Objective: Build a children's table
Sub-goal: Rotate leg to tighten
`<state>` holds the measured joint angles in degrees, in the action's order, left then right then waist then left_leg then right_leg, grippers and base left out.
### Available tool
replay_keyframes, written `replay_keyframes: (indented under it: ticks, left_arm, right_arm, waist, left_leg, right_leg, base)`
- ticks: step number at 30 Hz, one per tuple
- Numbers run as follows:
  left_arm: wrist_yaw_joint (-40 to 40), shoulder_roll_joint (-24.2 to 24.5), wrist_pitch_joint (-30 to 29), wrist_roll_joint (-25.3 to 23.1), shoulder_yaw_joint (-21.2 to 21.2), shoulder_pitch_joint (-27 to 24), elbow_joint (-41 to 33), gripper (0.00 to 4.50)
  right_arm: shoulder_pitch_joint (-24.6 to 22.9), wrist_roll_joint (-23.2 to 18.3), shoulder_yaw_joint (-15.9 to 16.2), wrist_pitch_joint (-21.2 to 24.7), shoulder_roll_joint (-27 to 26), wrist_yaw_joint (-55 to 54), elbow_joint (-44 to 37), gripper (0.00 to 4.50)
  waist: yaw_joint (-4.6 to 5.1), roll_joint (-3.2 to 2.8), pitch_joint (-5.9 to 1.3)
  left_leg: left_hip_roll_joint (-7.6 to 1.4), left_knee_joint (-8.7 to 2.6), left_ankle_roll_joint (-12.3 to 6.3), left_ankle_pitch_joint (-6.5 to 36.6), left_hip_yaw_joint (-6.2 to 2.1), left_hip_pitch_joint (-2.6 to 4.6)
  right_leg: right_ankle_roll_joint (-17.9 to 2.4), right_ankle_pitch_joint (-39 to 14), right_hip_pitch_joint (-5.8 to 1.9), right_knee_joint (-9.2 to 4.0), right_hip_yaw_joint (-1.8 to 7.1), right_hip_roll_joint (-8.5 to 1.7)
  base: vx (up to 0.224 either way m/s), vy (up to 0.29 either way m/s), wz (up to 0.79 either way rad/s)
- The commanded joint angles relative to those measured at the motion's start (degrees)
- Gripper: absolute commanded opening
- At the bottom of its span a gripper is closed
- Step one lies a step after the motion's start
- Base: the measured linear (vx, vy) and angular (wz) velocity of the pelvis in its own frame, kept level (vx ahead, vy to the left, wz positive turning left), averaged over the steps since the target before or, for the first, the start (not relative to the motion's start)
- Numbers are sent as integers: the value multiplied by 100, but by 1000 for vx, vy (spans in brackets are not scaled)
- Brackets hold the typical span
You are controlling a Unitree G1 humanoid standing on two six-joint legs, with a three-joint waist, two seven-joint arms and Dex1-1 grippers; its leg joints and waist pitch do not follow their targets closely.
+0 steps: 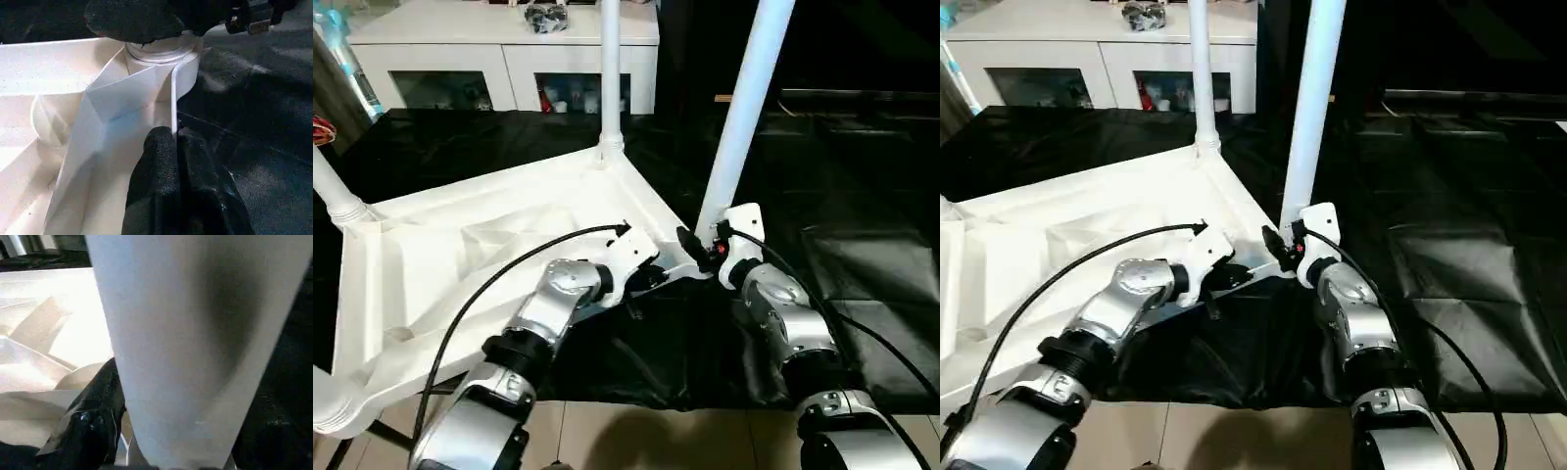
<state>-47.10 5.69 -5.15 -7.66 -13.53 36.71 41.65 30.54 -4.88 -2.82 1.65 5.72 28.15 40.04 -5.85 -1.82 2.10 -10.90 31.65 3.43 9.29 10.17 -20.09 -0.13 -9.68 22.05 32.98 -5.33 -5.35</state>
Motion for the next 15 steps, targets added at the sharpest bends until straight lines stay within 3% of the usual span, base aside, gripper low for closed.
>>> replay_keyframes:
  ticks: [1, 8, 9, 10, 15]
  left_arm:
    - [-325, -176, 433, 268, -155, 114, -300, 0]
    - [-1287, 320, 604, 413, -238, -3, -448, 0]
    - [-1623, 497, 633, 479, -241, -25, -493, 0]
    - [-1755, 561, 639, 507, -242, -30, -511, 0]
    - [-2283, 825, 672, 591, -229, 7, -498, 0]
  right_arm:
    - [-250, 32, 711, 203, -306, 779, 233, 293]
    - [-596, -87, 1189, 206, 309, 2236, -426, 293]
    - [-738, -110, 1380, 152, 562, 2789, -690, 293]
    - [-793, -117, 1434, 137, 649, 3015, -789, 293]
    - [-1060, -299, 1744, 282, 1196, 4249, -1389, 293]
  waist:
    - [-26, 32, -245]
    - [-85, 21, -253]
    - [-102, 53, -253]
    - [-124, 44, -262]
    - [-192, 55, -249]
  left_leg:
    - [-216, -420, -100, 2272, -116, 1]
    - [-258, -415, -168, 2138, -95, -5]
    - [-266, -415, -184, 2077, -85, -2]
    - [-265, -402, -202, 2043, -78, 0]
    - [-289, -402, -258, 1981, -71, 6]
  right_leg:
    - [-782, -2587, -168, -530, 268, -388]
    - [-945, -2198, -194, -474, 280, -384]
    - [-1007, -2112, -200, -463, 279, -382]
    - [-1016, -2067, -207, -450, 282, -380]
    - [-1043, -2120, -196, -447, 298, -402]
  base:
    - [0, 0, 0]
    - [0, 0, 0]
    - [0, 0, 0]
    - [0, 0, 0]
    - [0, 0, 0]
